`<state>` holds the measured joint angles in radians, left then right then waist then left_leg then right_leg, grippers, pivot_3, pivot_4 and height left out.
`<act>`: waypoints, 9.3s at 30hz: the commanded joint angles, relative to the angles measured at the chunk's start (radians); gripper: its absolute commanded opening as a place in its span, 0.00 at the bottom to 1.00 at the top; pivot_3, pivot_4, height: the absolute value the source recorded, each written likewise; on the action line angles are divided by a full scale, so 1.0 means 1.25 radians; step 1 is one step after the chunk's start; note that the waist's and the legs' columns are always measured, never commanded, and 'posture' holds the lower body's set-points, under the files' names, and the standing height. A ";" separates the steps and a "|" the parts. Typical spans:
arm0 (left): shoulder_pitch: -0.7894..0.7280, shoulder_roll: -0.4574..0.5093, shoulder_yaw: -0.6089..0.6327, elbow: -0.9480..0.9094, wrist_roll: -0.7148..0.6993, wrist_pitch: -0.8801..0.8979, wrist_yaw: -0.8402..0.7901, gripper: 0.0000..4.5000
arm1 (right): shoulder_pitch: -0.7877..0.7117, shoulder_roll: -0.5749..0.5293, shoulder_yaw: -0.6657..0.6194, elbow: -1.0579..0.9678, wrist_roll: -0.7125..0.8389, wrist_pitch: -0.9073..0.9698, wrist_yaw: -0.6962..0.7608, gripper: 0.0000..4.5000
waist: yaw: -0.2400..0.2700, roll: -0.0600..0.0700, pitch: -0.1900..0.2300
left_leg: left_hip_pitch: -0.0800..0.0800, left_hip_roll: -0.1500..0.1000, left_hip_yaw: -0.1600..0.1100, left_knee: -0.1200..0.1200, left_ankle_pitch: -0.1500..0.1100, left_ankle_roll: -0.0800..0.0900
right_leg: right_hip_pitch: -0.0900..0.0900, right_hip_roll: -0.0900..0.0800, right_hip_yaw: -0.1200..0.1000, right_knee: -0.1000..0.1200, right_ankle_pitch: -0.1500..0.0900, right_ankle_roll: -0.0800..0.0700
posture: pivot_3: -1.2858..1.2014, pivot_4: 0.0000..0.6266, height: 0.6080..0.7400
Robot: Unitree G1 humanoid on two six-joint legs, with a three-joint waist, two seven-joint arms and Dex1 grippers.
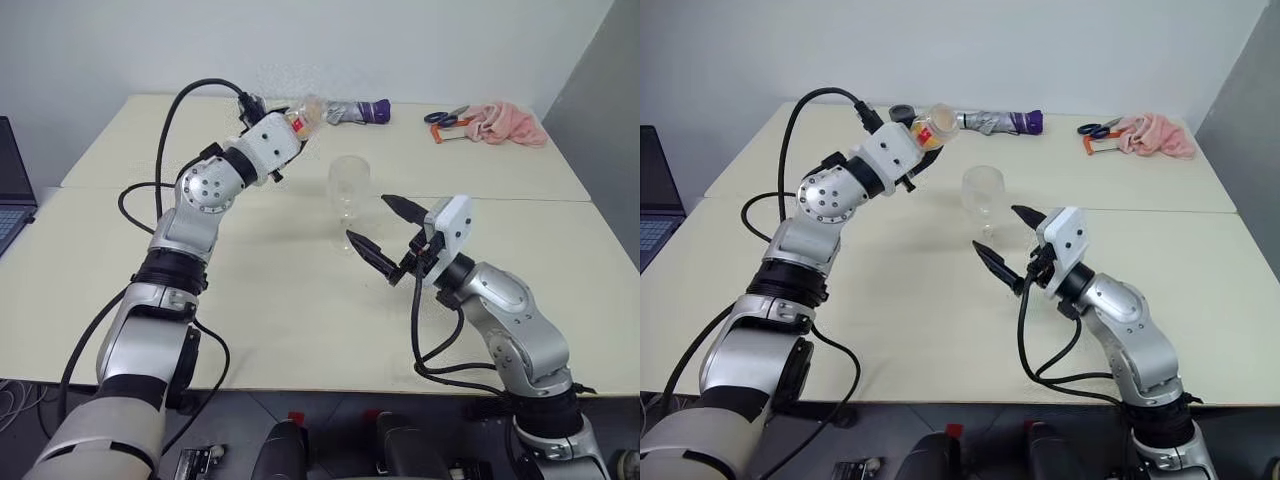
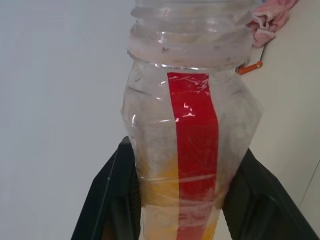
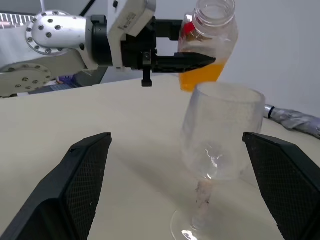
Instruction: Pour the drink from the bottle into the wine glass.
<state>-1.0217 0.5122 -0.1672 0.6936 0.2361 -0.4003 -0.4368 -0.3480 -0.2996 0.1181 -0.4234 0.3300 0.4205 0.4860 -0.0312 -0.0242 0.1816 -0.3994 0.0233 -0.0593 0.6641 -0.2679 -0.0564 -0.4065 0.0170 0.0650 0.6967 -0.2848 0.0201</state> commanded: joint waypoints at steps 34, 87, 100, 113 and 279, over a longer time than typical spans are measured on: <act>-0.170 0.069 -0.139 0.162 0.333 -0.264 0.267 0.38 | -0.009 0.028 -0.005 0.003 -0.050 -0.024 -0.040 1.00 | -0.001 0.000 0.000 | 0.000 0.000 0.000 0.000 0.000 0.000 | 0.000 0.000 0.000 0.000 0.000 0.000 | 0.52 0.24 1.00; -0.236 0.085 -0.204 0.238 0.426 -0.278 0.386 0.38 | 0.074 0.009 -0.012 -0.047 -0.051 -0.110 -0.012 1.00 | 0.000 0.000 0.000 | 0.000 -0.001 0.001 0.000 0.000 0.000 | 0.000 0.000 0.000 0.001 0.000 0.000 | 0.52 0.24 1.00; -0.242 0.083 -0.211 0.246 0.433 -0.280 0.394 0.38 | 0.080 0.012 0.000 -0.053 -0.050 -0.104 -0.012 1.00 | 0.000 0.000 0.000 | 0.000 -0.001 0.001 0.000 0.000 0.000 | 0.000 0.000 0.000 0.001 0.000 0.000 | 0.52 0.24 1.00; -0.255 0.084 -0.225 0.256 0.447 -0.284 0.412 0.38 | 0.085 0.016 0.008 -0.058 -0.050 -0.097 -0.016 1.00 | 0.000 0.000 0.000 | 0.000 -0.001 0.001 0.000 0.000 0.000 | 0.000 0.000 0.000 0.001 0.000 0.000 | 0.52 0.24 1.00; 0.868 -0.198 0.355 -0.798 -0.426 0.556 0.134 0.99 | 0.195 0.044 -0.040 0.218 -0.156 -0.355 -0.042 1.00 | -0.001 0.000 0.000 | 0.002 0.003 0.001 0.008 0.000 0.000 | 0.001 0.000 0.004 0.007 -0.001 0.002 | 0.52 0.24 1.00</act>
<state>0.0622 0.2642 0.2729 -0.2422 -0.2891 0.3198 -0.2719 -0.0994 -0.2482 0.0823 -0.1396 0.1344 0.0067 0.4431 -0.0325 -0.0244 0.1814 -0.3967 0.0271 -0.0573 0.6745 -0.2680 -0.0564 -0.4051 0.0170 0.0697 0.7050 -0.2865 0.0228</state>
